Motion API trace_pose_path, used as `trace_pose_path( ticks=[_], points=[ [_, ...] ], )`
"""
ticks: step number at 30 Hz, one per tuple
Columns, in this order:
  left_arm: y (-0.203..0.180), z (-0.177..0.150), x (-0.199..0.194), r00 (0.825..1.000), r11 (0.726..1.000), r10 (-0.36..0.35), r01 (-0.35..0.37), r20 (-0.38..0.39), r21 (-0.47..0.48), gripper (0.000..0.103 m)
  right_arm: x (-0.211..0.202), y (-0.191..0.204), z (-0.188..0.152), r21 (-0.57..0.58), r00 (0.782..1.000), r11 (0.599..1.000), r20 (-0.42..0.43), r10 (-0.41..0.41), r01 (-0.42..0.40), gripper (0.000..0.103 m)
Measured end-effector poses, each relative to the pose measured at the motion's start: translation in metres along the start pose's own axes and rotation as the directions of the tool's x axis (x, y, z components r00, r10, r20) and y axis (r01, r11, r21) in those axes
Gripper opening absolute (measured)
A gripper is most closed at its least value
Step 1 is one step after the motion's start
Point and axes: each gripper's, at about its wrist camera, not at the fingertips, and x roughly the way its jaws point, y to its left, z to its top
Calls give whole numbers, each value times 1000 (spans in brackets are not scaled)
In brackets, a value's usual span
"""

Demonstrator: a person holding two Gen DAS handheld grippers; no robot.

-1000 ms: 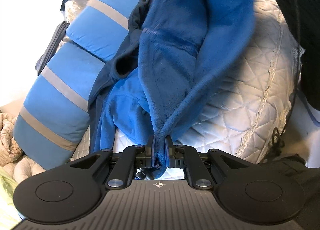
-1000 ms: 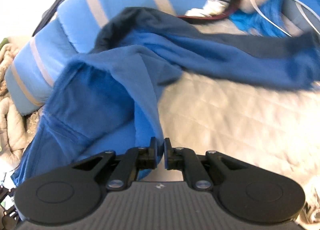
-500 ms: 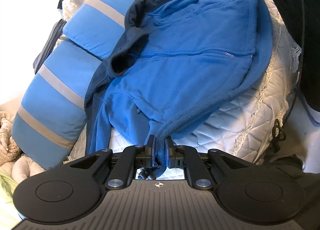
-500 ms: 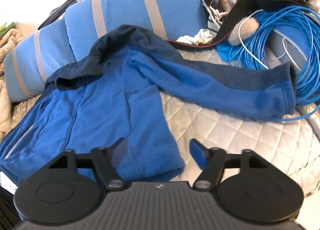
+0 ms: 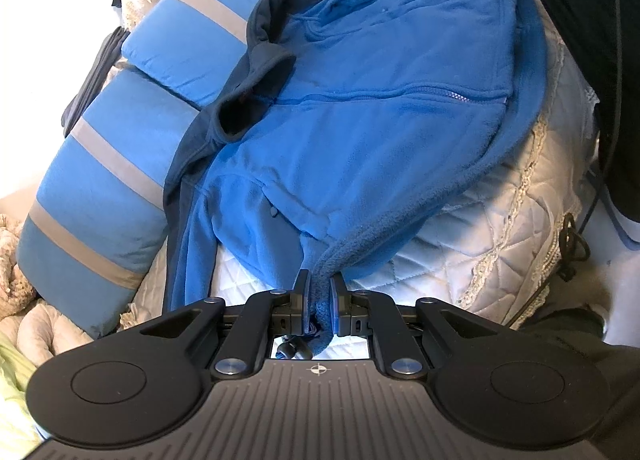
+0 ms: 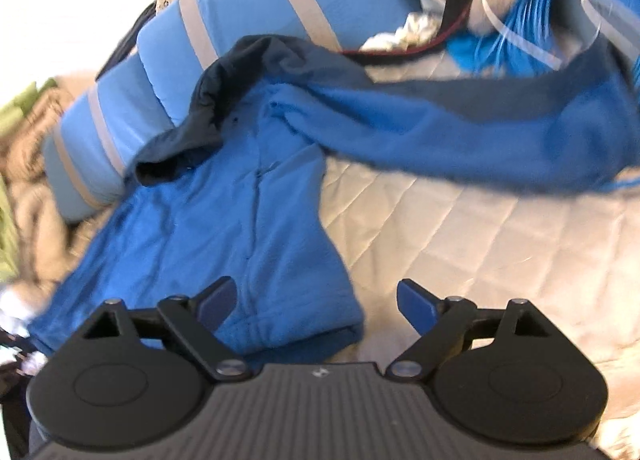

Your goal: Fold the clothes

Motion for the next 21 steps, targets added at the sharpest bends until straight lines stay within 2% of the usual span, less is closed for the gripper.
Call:
trace_pose_path(
  ticks=[6, 11, 15, 21],
  points=[
    [1, -2, 2, 1000, 1000, -7, 7, -2, -7, 9, 29, -31, -5, 168, 984, 971, -18, 179, -173, 93],
    [-1, -2, 4, 1000, 1000, -6, 6, 3, -13, 9, 41, -56, -8, 266, 954, 917, 36, 299, -297, 92],
    [0, -4, 7, 1000, 1000, -9, 9, 5, -19, 9, 45, -63, -7, 272, 935, 897, 38, 353, -349, 91],
    [-3, -4, 10, 1000, 1000, -9, 9, 2, -27, 9, 51, -56, -4, 264, 906, 878, -32, 422, -399, 87]
  ],
)
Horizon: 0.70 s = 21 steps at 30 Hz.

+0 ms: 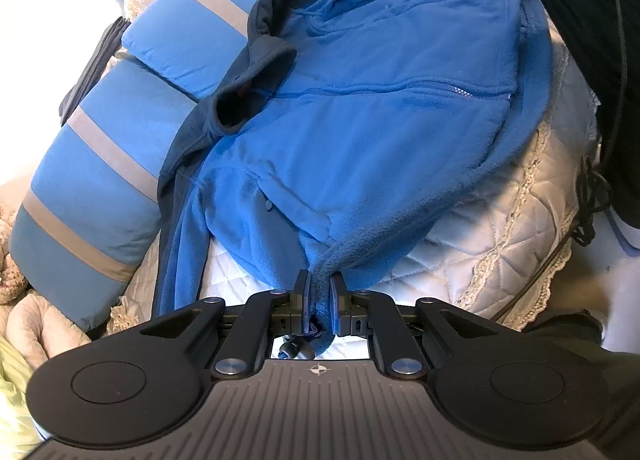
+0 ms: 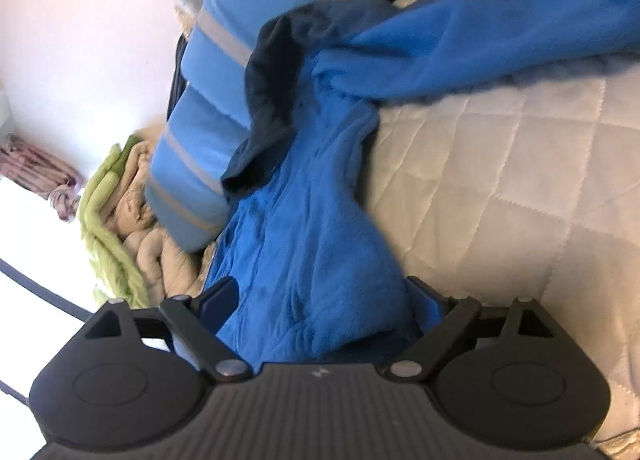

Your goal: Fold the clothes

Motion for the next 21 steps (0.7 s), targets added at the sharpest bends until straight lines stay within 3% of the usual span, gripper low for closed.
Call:
trace_pose_path(
  ticks=[1, 2, 3, 5, 13, 17, 18, 19, 21],
  points=[
    [0, -1, 0, 1000, 1000, 1, -1, 1, -1, 9, -2, -2, 0, 20, 1000, 1000, 3, -1, 1, 85],
    [0, -1, 0, 1000, 1000, 2, -2, 3, -3, 9, -3, -5, 0, 40, 1000, 999, 6, -2, 2, 74],
    [-1, -2, 0, 1000, 1000, 2, -2, 4, -5, 9, -4, -8, 0, 67, 1000, 998, 8, -13, 13, 52],
    [-1, -3, -2, 1000, 1000, 4, -4, 9, -7, 9, -5, -16, -4, 153, 997, 985, 4, -83, 81, 22],
    [-10, -6, -11, 1000, 999, 28, -28, 6, 42, 9, -24, 28, -10, 56, 974, 975, 61, -216, 213, 19],
    [-15, -10, -14, 999, 996, 49, -49, 8, 75, 9, -41, 56, -6, -1, 951, 953, 71, -302, 303, 16],
    [-17, -11, -14, 998, 995, 56, -57, 5, 87, 9, -46, 60, -6, -7, 943, 946, 71, -324, 326, 14],
    [-19, -12, -14, 998, 993, 62, -62, 4, 99, 8, -50, 64, -6, -11, 936, 938, 72, -344, 346, 4],
    [-23, -14, -13, 998, 991, 65, -64, 1, 116, 8, -63, 69, -8, -14, 922, 924, 82, -379, 381, 1]
  ],
)
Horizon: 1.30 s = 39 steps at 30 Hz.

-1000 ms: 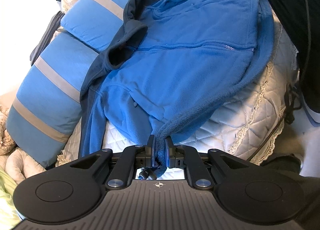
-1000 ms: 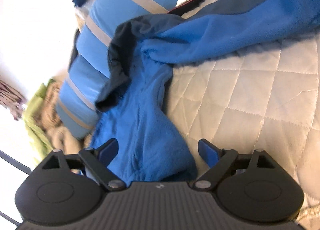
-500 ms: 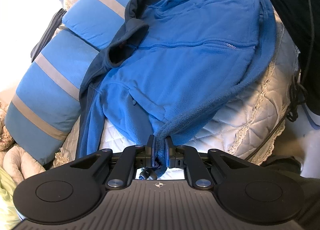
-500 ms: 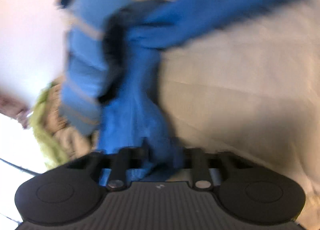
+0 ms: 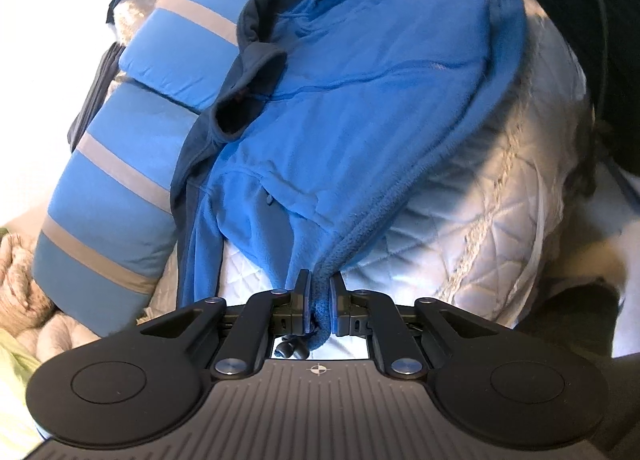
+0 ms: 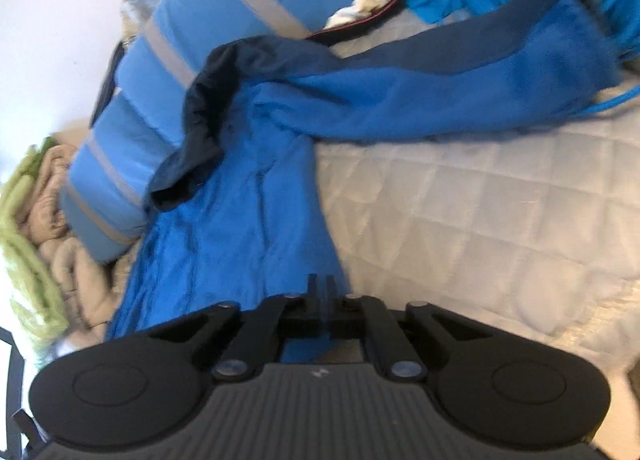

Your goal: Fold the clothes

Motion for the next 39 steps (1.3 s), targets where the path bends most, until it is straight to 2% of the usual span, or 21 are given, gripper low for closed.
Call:
trace_pose_path(
  ticks=[2, 5, 8, 9, 10, 11, 12, 15, 18, 23, 24, 25, 26, 27, 28, 32, 39],
  points=[
    [-3, -2, 2, 1000, 1000, -4, 4, -4, 9, 8, -11, -2, -2, -33, 1000, 999, 8, -9, 9, 1],
    [-6, -3, 5, 1000, 1000, -9, 9, -11, 9, 8, -19, -11, -7, -19, 998, 998, 3, 61, -61, 2],
    [-8, -4, 7, 1000, 1000, -11, 12, -16, 8, 8, -17, -17, -8, -1, 996, 997, 22, 82, -82, 10],
    [-8, -4, 8, 1000, 1000, -11, 11, -17, 8, 8, -14, -20, -8, 7, 996, 996, 27, 88, -88, 28],
    [-8, -4, 7, 1000, 1000, -11, 11, -17, 8, 8, -9, -23, -8, 19, 996, 996, 24, 90, -91, 36],
    [-8, -4, 7, 1000, 1000, -9, 9, -17, 7, 8, -3, -26, -8, 28, 996, 995, 22, 92, -93, 52],
    [-7, -3, 7, 1000, 1000, -8, 8, -16, 6, 8, 4, -28, -8, 30, 995, 995, 17, 94, -94, 63],
    [-8, -2, 5, 1000, 1000, -5, 5, -18, 3, 8, 24, -36, -8, 47, 992, 991, 7, 129, -129, 71],
    [-8, -2, 6, 1000, 1000, -6, 6, -21, 2, 8, 43, -43, -7, 68, 985, 983, -6, 170, -169, 74],
    [-9, -2, 9, 999, 1000, -18, 19, -33, 5, 8, 76, -49, -5, 134, 964, 957, -31, 265, -259, 73],
    [-9, -2, 10, 999, 1000, -19, 19, -35, 6, 8, 80, -48, -4, 147, 960, 951, -28, 279, -272, 65],
    [-9, -2, 10, 999, 1000, -20, 20, -37, 7, 8, 85, -47, -3, 153, 957, 947, -28, 290, -282, 64],
    [-9, -2, 11, 999, 1000, -20, 20, -39, 8, 8, 88, -45, -2, 151, 958, 949, -33, 284, -276, 47],
    [-8, -2, 11, 999, 1000, -21, 21, -41, 8, 8, 92, -43, -2, 153, 965, 957, -45, 257, -248, 17],
    [-8, -2, 11, 999, 1000, -21, 22, -42, 9, 8, 95, -43, -3, 167, 970, 961, -62, 235, -222, 17],
    [-11, -4, 12, 998, 999, -30, 32, -62, 22, 8, 85, -33, -11, 105, 980, 978, -59, 190, -183, 16],
    [-17, -10, 19, 995, 997, -24, 31, -100, 69, 8, 59, -13, -26, 67, 988, 988, -65, 140, -136, 15]
  ],
)
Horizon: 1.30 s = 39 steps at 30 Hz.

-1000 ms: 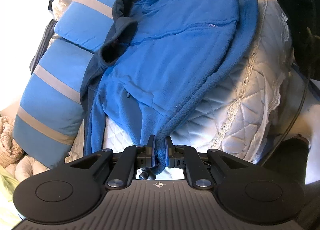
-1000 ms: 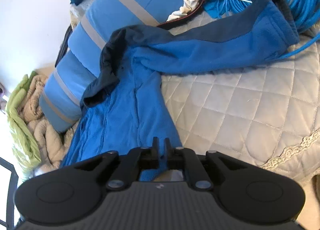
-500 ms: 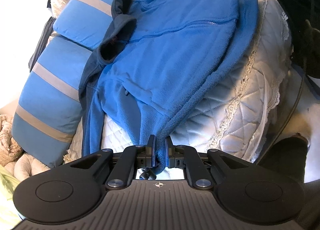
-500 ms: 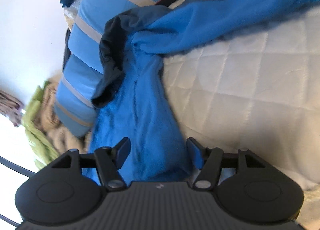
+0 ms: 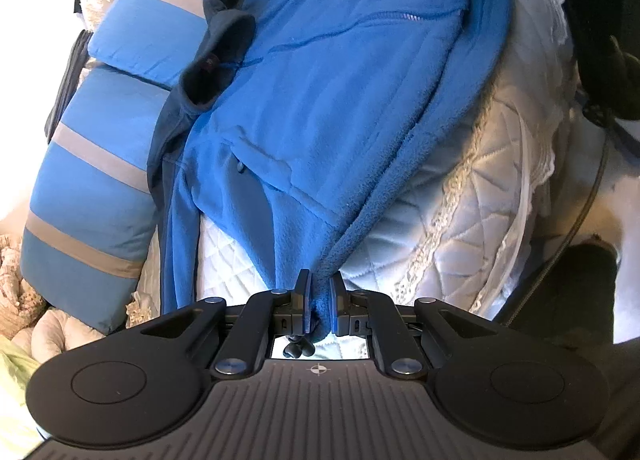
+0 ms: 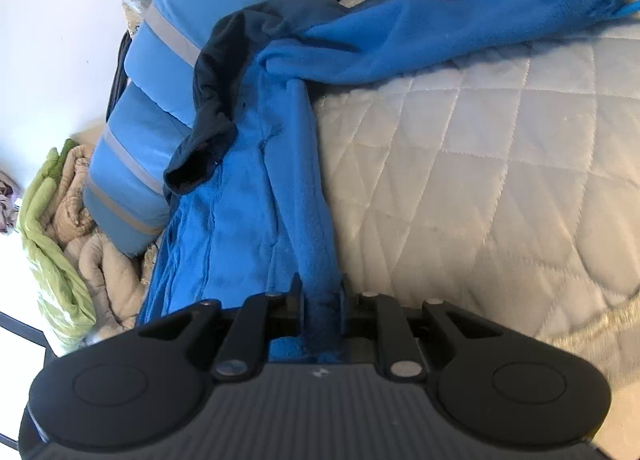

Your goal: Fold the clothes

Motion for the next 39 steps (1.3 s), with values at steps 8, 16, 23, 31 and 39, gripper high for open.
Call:
trace_pose_path(
  ticks=[8, 16, 23, 31, 39],
  points=[
    [-7, -11, 8, 999, 997, 17, -13, -49, 74, 7, -4, 2, -22, 6, 999, 1000, -27, -21, 21, 15],
    [-14, -14, 2, 996, 989, 59, -49, -72, 138, 40, -19, 19, -28, -91, 996, 992, -21, -84, 81, 38],
    [3, 7, -47, 994, 999, 40, -37, 104, -31, 52, -69, 65, -21, -323, 982, 931, 133, -133, 170, 98],
    [-26, 71, -45, 964, 993, 33, -1, 266, -120, 54, -78, 189, -23, -678, 935, 653, 323, -148, 338, 103],
    [-82, 98, -6, 974, 992, 85, -102, 211, 70, 54, -3, 243, -145, -927, 920, 17, 369, -134, 375, 103]
  ],
)
